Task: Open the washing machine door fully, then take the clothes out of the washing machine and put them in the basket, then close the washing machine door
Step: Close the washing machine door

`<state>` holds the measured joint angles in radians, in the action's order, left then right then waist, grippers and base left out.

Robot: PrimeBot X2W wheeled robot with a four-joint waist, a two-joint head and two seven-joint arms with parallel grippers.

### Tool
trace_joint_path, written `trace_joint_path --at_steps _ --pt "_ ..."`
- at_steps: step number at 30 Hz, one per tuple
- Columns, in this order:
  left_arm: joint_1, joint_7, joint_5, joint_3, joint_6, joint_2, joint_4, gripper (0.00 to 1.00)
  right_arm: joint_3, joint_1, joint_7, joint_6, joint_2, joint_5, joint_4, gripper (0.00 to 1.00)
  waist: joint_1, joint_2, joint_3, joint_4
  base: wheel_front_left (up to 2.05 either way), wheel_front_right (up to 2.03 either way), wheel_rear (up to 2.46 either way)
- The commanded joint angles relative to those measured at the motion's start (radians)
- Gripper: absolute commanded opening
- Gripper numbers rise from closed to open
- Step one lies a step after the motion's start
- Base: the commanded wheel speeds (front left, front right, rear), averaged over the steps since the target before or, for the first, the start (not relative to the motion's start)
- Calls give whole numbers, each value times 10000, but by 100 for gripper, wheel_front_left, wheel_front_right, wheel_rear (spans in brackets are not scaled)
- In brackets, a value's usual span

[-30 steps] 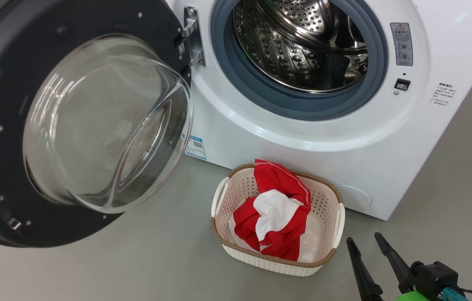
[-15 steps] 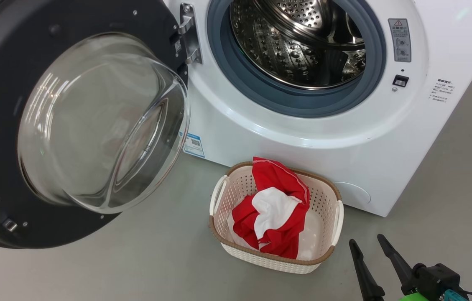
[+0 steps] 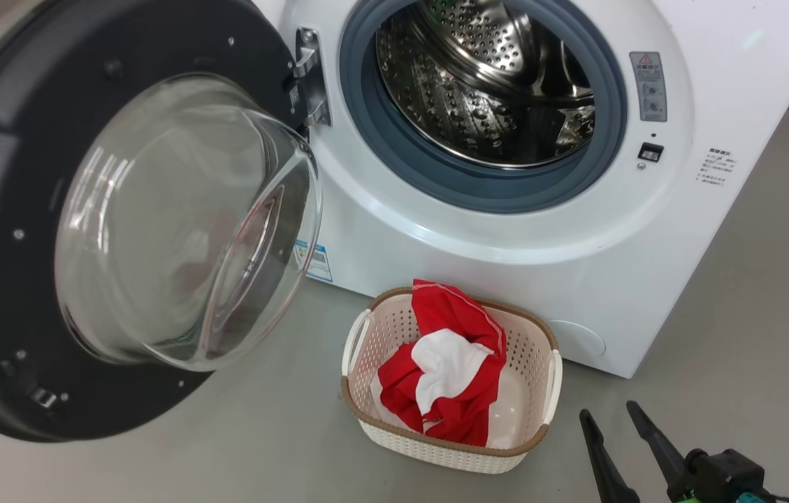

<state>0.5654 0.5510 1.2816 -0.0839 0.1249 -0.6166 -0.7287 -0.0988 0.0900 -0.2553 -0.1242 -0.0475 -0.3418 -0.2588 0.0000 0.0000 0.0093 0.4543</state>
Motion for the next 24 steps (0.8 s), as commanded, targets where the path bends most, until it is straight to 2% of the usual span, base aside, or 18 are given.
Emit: trace_joint_path --at_steps 1,12,24 --pt "-163 233 218 -132 57 -469 455 0 -246 -33 -65 -65 -32 0 239 100 0 0 -158 -103 0 0 0" --pt "-1489 967 1564 340 57 -555 3158 0 -191 195 -65 -65 -29 -129 365 100 0 0 -311 -373 0 0 0" --pt "-2096 1113 2344 1038 57 -381 5739 0 -107 63 -65 -65 -28 -70 407 100 0 0 -68 -901 0 0 0"
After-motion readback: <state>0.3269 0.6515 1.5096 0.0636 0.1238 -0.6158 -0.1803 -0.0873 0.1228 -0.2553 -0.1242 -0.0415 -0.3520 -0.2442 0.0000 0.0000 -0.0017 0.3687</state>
